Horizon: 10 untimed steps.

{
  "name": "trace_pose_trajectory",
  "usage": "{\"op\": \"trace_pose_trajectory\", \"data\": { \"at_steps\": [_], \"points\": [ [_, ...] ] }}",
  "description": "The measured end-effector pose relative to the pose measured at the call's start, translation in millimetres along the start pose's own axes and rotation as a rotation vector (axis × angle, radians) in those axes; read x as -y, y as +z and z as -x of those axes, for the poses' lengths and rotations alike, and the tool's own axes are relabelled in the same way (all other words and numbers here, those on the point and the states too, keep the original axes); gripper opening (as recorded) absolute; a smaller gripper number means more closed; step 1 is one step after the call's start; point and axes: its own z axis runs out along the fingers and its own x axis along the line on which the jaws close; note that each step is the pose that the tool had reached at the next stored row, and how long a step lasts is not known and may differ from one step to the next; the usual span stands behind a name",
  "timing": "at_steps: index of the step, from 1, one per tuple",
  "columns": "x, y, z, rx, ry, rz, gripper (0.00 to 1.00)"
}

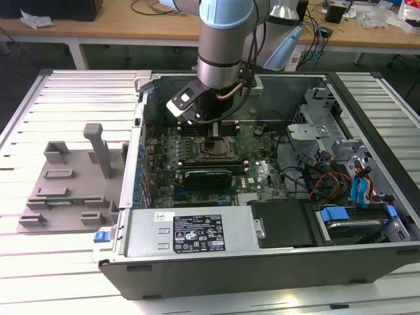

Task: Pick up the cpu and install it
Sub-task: 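Close the cpu cover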

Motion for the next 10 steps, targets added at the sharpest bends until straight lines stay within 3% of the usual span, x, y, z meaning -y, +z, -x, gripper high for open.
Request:
{"op": "trace_pose_trajectory", "data": {
  "at_steps": [7,10],
  "points": [
    [1.6,4.5,0.0,0.0004,0.000,-0.0002,0.11],
    [-1.5,3.6,-0.1,-0.0007,0.000,0.0007,0.11]
  ]
}}
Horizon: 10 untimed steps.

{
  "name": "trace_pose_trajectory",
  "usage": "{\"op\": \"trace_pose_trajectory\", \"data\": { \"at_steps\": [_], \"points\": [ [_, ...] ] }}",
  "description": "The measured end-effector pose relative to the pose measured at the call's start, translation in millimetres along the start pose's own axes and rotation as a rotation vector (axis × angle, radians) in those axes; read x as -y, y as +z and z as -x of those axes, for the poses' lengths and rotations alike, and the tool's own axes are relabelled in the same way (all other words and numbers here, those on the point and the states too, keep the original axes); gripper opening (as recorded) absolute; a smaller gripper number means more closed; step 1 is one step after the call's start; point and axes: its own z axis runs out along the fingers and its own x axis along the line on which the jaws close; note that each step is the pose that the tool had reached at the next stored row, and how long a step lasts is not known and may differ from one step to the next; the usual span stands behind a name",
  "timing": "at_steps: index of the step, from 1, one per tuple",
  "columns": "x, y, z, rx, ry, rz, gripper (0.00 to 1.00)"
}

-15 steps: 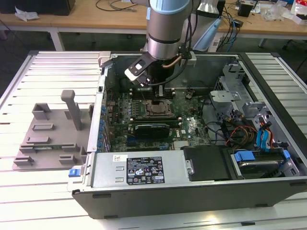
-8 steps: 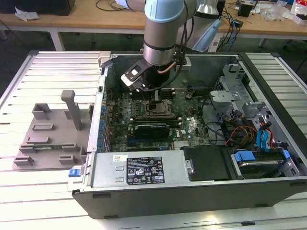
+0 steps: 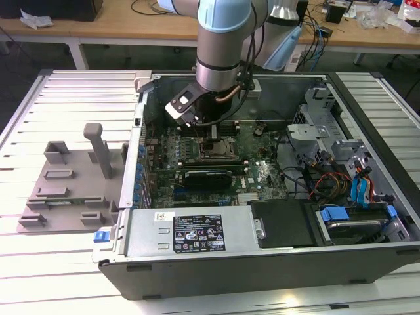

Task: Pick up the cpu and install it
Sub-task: 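Close the cpu cover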

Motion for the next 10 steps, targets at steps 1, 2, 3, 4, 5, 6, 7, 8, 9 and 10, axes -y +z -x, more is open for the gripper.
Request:
{"op": "trace_pose_trajectory", "data": {
  "at_steps": [1,2,3,4,5,6,7,8,9,10],
  "points": [
    [-5.1,-3.6,0.3,0.0007,0.000,-0.0009,0.11],
    [-6.0,-5.6,0.3,0.0007,0.000,-0.0009,0.11],
    [-6.2,-9.2,0.3,0.0007,0.000,-0.0009,0.11],
    [-6.4,-12.2,0.3,0.0006,0.000,-0.0009,0.11],
    [-6.6,-14.0,0.3,0.0007,0.000,-0.0009,0.11],
    [-6.6,-15.7,0.4,0.0007,0.000,-0.0009,0.11],
    [-6.5,-17.2,0.3,0.0007,0.000,-0.0009,0.11],
    [-6.5,-19.4,0.3,0.0007,0.000,-0.0009,0.11],
    [-6.3,-24.4,0.4,0.0006,0.000,-0.0009,0.11],
    [-6.2,-28.2,0.4,0.0007,0.000,-0.0009,0.11]
  ]
}}
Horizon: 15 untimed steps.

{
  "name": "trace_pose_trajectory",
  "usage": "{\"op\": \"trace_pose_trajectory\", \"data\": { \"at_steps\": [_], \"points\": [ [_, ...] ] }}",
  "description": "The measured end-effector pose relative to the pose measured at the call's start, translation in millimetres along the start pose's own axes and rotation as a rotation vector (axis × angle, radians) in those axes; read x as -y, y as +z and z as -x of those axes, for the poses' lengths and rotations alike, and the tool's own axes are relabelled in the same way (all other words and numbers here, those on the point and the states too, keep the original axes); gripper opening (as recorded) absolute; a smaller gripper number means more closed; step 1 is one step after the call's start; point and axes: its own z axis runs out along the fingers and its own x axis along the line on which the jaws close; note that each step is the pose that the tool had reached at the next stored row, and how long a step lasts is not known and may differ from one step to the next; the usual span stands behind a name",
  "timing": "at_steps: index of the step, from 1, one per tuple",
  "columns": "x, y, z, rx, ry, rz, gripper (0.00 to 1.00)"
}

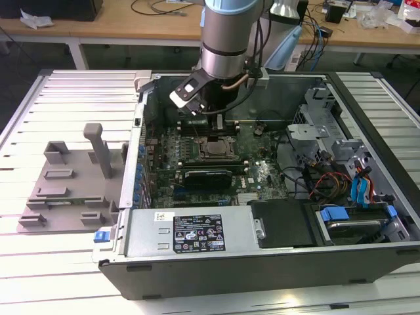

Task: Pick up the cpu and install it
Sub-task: 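Close the cpu cover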

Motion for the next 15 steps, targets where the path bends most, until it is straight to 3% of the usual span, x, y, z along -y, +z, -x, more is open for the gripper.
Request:
{"op": "trace_pose_trajectory", "data": {
  "at_steps": [4,12,15],
  "points": [
    [0.4,-11.0,0.0,-0.0001,0.000,0.0000,0.11],
    [1.3,-39.4,0.1,-0.0001,0.000,0.0000,0.11],
    [1.4,-42.1,0.1,-0.0003,0.000,0.0001,0.11]
  ]
}}
